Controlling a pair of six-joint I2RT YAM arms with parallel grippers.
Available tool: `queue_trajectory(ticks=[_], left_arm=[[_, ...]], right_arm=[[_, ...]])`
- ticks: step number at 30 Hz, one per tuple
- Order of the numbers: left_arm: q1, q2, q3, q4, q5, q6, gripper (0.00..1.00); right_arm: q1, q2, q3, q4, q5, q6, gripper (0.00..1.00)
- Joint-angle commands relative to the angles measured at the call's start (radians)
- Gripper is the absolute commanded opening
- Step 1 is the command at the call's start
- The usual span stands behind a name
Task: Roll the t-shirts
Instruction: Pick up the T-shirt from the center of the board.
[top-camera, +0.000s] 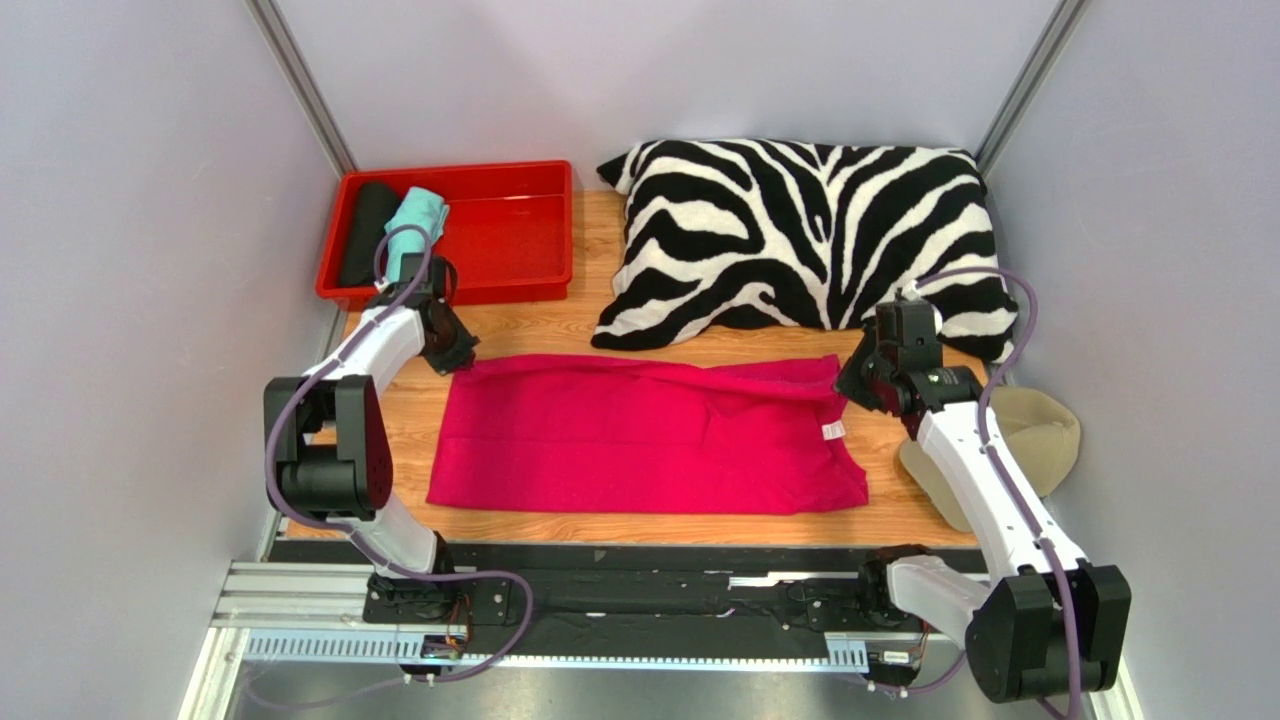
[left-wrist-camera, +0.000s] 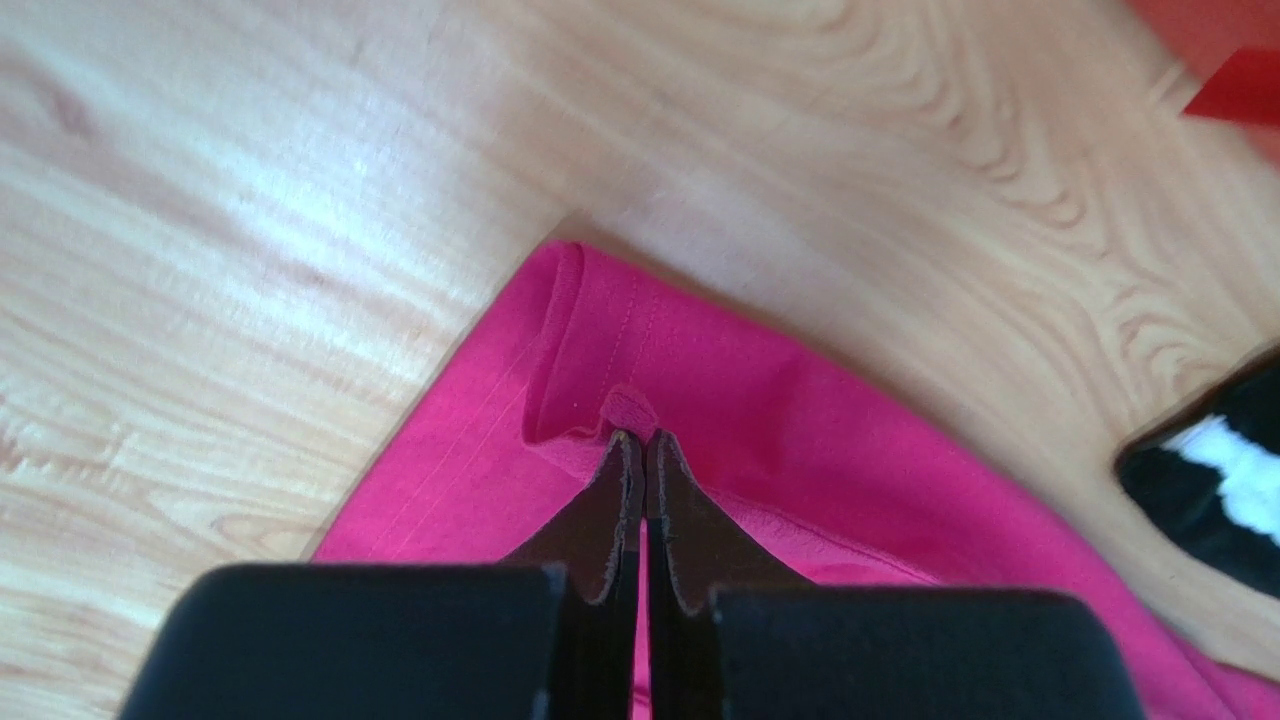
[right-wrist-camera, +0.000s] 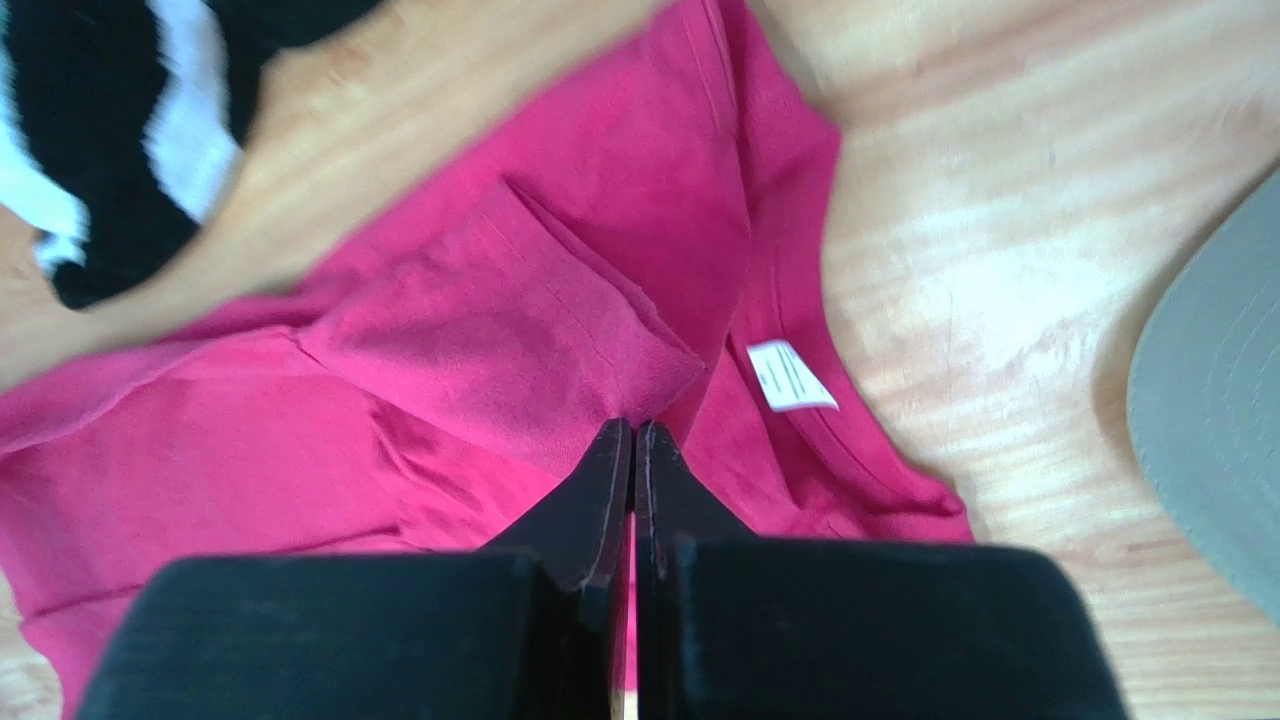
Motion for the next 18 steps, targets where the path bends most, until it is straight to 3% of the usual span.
queue_trajectory(ticks=[1, 4, 18], left_arm=[[0.007, -0.074, -0.06, 0.053, 0.015, -0.033, 0.0], [0.008, -0.075, -0.075, 0.046, 0.006, -0.033, 0.0], [0.024, -0.179, -0.089, -0.023, -0.088, -0.028, 0.0]], right_arm=[[-0.005, -0.026, -0.083, 0.026, -0.041, 0.034, 0.0], [-0.005, -0.02, -0.1, 0.03, -0.08, 0.037, 0.0], [-0.008, -0.122, -0.045, -0.079, 0.009, 0.04, 0.0]])
